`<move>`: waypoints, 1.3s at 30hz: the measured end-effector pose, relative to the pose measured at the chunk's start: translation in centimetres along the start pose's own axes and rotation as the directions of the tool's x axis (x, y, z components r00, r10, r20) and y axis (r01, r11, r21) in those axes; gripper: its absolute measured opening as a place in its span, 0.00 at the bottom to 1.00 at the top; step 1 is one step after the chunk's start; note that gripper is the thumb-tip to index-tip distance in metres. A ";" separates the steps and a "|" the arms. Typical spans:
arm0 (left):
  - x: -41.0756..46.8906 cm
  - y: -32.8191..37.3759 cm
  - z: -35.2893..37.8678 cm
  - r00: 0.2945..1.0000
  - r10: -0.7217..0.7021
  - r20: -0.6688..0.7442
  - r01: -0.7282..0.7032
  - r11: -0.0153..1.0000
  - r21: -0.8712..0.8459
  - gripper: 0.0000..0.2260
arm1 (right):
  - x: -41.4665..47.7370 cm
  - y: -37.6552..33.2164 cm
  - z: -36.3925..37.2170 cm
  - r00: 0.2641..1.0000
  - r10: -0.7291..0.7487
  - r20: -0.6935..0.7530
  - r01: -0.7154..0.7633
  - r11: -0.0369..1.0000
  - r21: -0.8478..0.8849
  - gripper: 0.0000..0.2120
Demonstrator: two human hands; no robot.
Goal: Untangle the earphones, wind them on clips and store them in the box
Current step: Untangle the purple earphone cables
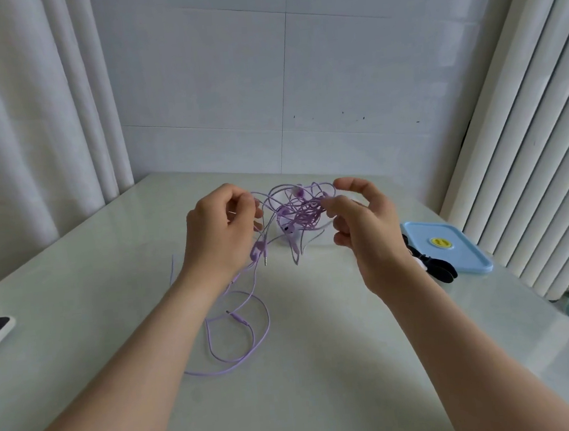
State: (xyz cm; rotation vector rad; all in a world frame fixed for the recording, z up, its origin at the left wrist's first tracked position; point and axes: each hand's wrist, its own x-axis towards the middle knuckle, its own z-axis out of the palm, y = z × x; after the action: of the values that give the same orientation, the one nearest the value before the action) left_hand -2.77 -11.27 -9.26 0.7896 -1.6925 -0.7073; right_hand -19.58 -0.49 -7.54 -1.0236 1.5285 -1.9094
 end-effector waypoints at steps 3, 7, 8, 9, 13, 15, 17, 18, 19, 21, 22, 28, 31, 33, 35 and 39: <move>0.2 0.0 0.2 0.984 -0.178 0.026 0.180 0.965 -0.191 0.10 | -0.1 0.2 0.1 1.000 -0.017 -0.022 0.014 0.993 -0.116 0.11; 0.7 0.1 0.2 0.911 -0.389 0.135 0.408 0.807 -0.426 0.11 | 0.3 0.5 0.0 0.998 0.054 -0.009 -0.054 0.999 0.005 0.17; 0.9 0.1 0.2 0.894 -0.423 0.146 0.438 0.764 -0.474 0.11 | 0.3 0.4 -0.1 0.995 0.092 0.031 -0.094 0.992 0.087 0.19; 1.1 0.2 0.0 0.879 -0.452 0.149 0.459 0.720 -0.520 0.11 | 0.4 0.4 -0.2 0.989 0.125 0.075 -0.136 0.978 0.158 0.20; 1.4 0.3 -0.5 0.834 -0.539 0.118 0.495 0.637 -0.592 0.10 | 0.3 0.5 -0.4 0.977 0.183 0.108 -0.199 0.965 0.170 0.15; 1.5 -0.4 -0.7 0.836 -0.547 0.034 0.490 0.717 -0.496 0.09 | 0.3 0.8 -0.4 0.986 0.157 0.058 -0.158 0.987 0.021 0.11; 1.5 -1.0 -0.9 0.860 -0.503 -0.085 0.446 0.821 -0.356 0.10 | 0.4 1.1 -0.4 0.997 0.073 -0.029 -0.077 0.973 -0.215 0.06; 1.5 -1.1 -1.0 0.870 -0.473 -0.139 0.424 0.862 -0.279 0.09 | 0.5 1.3 -0.5 0.998 0.013 -0.062 -0.033 0.947 -0.320 0.04; 1.3 -1.0 -1.2 0.878 -0.444 -0.180 0.409 0.890 -0.202 0.09 | 0.5 1.4 -0.6 0.995 -0.057 -0.079 0.019 0.906 -0.423 0.03; 1.1 -0.9 -1.3 0.890 -0.388 -0.239 0.382 0.921 -0.076 0.10 | 0.5 1.6 -0.6 0.981 -0.177 -0.074 0.093 0.776 -0.623 0.04; 1.1 -0.9 -1.3 0.895 -0.362 -0.260 0.364 0.930 -0.044 0.10 | 0.4 1.7 -0.6 0.974 -0.217 -0.063 0.112 0.707 -0.699 0.06; 1.2 -1.7 -1.3 0.923 -0.238 -0.302 0.273 0.959 0.079 0.11 | 0.3 1.8 -0.6 0.965 -0.254 0.068 0.174 0.421 -0.890 0.22; 1.2 -1.9 -1.2 0.928 -0.229 -0.293 0.268 0.958 0.101 0.11 | -0.1 1.7 -0.6 0.976 -0.207 0.073 0.146 0.368 -0.918 0.33; 1.1 -2.0 -1.0 0.937 -0.222 -0.269 0.256 0.961 0.100 0.11 | -0.2 1.8 -0.6 0.975 -0.212 0.065 0.131 0.314 -0.940 0.33; 0.9 -2.0 -0.8 0.949 -0.192 -0.250 0.223 0.969 0.103 0.12 | -0.1 1.9 -0.6 0.974 -0.222 0.051 0.115 0.288 -0.951 0.25; 0.9 -1.8 -0.7 0.969 -0.086 -0.230 0.109 0.990 0.087 0.11 | -0.1 2.3 -0.4 0.978 -0.203 0.046 0.099 0.258 -0.961 0.14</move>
State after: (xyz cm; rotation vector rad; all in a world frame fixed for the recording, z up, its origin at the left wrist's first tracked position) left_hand -1.96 -13.12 -10.01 0.9909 -1.4990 -0.5801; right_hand -20.02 -0.81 -9.77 -1.5908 2.8632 -0.8757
